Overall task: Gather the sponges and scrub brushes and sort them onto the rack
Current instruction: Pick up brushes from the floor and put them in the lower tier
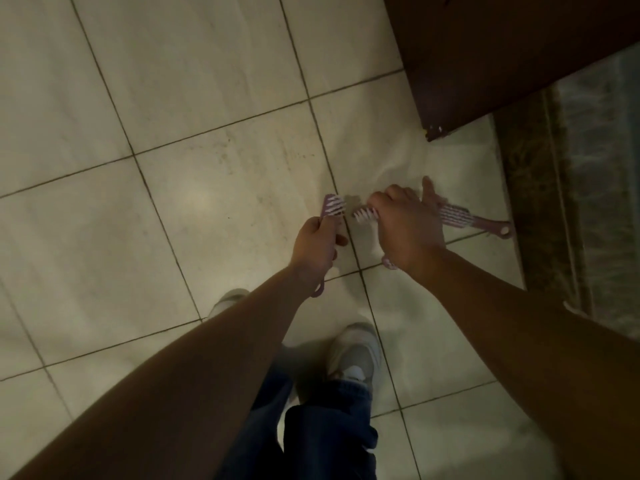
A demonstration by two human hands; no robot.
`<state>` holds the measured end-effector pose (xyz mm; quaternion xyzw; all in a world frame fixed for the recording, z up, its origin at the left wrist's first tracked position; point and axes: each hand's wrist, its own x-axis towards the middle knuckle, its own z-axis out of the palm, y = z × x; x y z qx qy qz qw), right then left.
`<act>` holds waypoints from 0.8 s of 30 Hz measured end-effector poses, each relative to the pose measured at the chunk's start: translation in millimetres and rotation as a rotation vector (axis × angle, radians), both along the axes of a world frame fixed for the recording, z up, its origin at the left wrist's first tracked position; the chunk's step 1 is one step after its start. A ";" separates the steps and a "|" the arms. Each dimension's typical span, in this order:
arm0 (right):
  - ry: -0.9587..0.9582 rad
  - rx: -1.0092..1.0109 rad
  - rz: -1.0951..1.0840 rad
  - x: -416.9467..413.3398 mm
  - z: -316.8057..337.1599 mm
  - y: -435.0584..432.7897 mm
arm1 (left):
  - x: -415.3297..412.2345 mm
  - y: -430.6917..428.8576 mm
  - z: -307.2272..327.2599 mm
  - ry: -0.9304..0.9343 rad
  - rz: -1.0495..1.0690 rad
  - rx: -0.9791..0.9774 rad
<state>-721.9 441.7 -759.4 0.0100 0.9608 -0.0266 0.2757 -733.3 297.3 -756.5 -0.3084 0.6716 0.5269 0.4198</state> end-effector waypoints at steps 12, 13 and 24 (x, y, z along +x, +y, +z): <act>-0.019 -0.657 -0.925 16.2 224.3 -57.0 | 15.1 -24.8 220.8 0.084 0.100 -0.009; -0.005 -0.687 -0.977 17.6 248.3 -59.3 | 15.4 -25.6 243.6 0.095 0.084 -0.008; 0.244 -1.004 -1.421 71.7 485.9 -53.5 | 38.8 10.4 489.6 0.154 -0.061 0.063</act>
